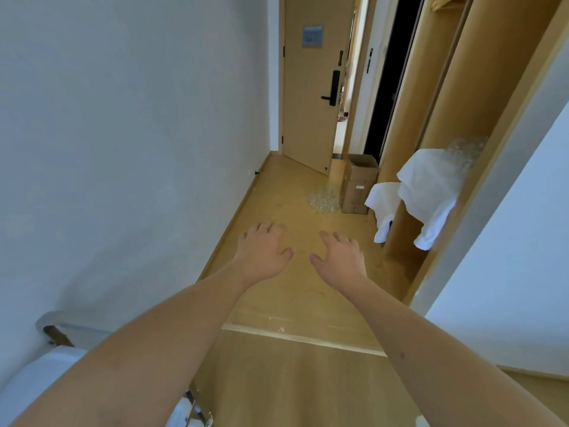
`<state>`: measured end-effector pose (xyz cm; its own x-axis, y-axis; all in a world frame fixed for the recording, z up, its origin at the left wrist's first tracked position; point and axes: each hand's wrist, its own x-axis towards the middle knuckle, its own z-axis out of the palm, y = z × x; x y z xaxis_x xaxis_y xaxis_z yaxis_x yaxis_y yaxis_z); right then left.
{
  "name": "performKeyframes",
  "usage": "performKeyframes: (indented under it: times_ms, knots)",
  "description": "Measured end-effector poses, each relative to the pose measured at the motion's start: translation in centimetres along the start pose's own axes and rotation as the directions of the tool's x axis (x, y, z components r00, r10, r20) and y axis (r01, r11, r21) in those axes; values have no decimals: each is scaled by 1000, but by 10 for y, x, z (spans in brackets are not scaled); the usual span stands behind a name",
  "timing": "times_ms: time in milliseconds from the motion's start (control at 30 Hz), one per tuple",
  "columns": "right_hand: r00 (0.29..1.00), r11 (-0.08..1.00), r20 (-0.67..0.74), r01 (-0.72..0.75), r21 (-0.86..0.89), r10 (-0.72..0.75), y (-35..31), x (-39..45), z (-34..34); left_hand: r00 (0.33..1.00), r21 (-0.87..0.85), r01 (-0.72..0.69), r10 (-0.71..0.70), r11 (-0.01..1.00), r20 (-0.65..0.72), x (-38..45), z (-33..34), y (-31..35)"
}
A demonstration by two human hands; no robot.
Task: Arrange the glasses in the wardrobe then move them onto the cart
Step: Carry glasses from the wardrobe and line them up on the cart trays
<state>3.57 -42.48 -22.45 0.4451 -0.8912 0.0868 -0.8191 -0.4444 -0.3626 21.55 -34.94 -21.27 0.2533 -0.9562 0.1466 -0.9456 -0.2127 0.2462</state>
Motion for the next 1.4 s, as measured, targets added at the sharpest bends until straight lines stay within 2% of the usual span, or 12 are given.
performKeyframes:
  times_ms: [167,600,733,967,1400]
  knots:
    - [999,999,-29,-41,-8,41,29,50,-10,996,16,-82,82,997,-30,56,5,17]
    - [995,1000,-93,-23,13,24,76,228,-34,991,46,-127,129,991,-38,243,16,41]
    - [996,1000,-83,-21,-12,20,84,272,-30,996,-11,-70,69,997,-58,289,23,32]
    - [996,998,-58,-62,-15,61,88,347,-9,997,-30,-75,75,997,-1,370,43,5]
    - [958,964,-153,-255,-74,242,56,509,-1,965,-66,-258,261,964,32,566,26,-54]
